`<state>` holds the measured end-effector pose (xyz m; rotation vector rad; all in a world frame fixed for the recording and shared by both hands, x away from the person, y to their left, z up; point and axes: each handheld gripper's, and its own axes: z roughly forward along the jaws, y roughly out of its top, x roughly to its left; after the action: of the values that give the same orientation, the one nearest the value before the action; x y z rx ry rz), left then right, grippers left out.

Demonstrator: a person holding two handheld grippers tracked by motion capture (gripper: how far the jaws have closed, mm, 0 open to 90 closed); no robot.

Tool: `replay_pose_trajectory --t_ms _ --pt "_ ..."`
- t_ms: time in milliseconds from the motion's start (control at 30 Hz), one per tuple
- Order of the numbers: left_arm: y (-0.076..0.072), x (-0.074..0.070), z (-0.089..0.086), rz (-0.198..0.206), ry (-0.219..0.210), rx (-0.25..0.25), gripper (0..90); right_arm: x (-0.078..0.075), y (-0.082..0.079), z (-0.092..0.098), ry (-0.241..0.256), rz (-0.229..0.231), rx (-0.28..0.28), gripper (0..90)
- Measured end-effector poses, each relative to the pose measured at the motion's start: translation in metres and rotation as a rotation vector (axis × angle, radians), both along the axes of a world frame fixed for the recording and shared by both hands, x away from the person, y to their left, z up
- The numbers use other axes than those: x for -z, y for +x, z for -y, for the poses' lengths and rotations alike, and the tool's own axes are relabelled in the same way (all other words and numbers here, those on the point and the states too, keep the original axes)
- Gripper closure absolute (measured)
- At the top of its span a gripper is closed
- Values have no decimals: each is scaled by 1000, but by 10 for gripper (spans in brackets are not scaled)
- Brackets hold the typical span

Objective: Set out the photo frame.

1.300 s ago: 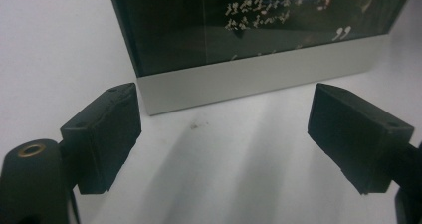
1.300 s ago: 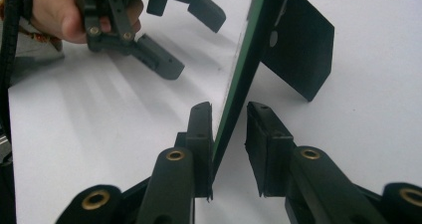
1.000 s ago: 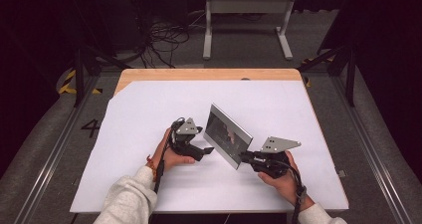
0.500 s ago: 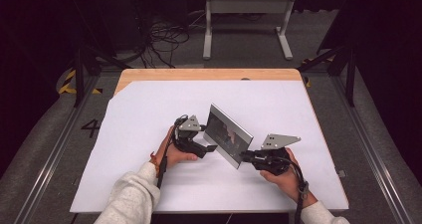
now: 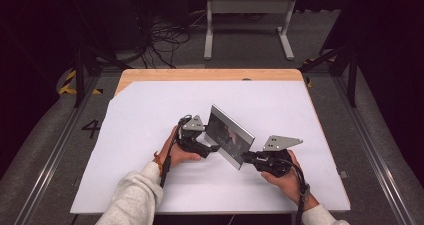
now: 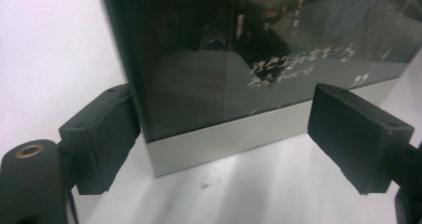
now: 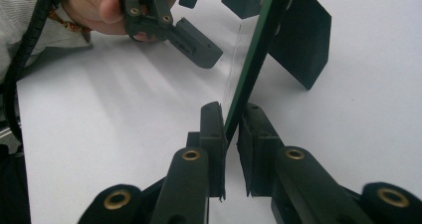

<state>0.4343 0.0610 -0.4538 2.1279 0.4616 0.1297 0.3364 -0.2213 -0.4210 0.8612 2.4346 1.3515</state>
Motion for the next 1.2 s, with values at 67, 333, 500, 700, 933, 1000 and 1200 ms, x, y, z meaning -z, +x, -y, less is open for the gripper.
replay_pose_trajectory --t_ms 67,333,500,700,933,1000,1200 --pt "0 0 0 -1 -1 2 132 1 -1 -1 -14 8 31 728" --pt "-3 -2 -5 -27 6 20 177 0 -5 3 0 25 79 772" --pt "-7 -3 -6 -29 21 25 178 1 -5 4 -1 27 80 819" --pt "-9 -6 -8 -2 23 8 206 1 -7 6 -10 36 96 766" --pt "-6 -4 -5 10 -3 -16 184 -7 -16 16 17 52 110 845" --pt "-5 -3 -4 10 -6 -12 190 -7 -17 17 14 53 109 856" --pt "-7 -3 0 9 5 14 223 -4 -17 12 1 47 102 800"
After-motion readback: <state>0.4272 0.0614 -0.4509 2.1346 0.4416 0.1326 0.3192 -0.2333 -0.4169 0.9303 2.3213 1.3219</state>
